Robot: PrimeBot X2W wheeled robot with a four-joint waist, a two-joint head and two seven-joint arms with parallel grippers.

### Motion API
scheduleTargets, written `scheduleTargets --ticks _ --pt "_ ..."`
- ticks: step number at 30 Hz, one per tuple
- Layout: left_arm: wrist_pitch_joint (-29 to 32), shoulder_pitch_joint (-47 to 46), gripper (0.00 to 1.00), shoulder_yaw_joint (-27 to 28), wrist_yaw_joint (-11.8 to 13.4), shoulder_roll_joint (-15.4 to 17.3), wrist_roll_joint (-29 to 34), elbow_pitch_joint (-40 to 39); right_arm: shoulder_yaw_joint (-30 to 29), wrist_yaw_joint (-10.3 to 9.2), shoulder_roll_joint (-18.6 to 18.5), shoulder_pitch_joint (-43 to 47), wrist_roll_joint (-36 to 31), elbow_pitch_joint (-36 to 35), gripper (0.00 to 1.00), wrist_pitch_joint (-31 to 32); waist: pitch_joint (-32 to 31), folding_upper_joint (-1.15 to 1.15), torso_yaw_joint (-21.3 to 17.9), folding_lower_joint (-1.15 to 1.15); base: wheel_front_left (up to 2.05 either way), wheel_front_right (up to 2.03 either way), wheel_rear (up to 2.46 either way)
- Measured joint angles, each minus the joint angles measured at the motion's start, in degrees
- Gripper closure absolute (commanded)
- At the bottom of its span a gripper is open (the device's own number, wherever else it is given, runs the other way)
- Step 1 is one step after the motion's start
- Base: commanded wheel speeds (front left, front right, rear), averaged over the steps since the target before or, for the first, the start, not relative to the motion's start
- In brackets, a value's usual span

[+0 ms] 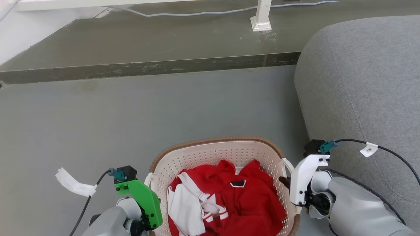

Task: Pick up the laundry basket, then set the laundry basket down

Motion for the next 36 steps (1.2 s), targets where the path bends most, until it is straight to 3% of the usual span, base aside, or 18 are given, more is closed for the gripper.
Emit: scheduleTargets --ticks 36 --pt "-0.71 -1.25 1.00 -1.07 0.00 0.12 -1.00 0.02 2.26 -0.01 -1.30 -1.94 2.53 -1.42 1.00 0.12 2.12 0.00 0.05 0.00 0.00 0.00 0.00"
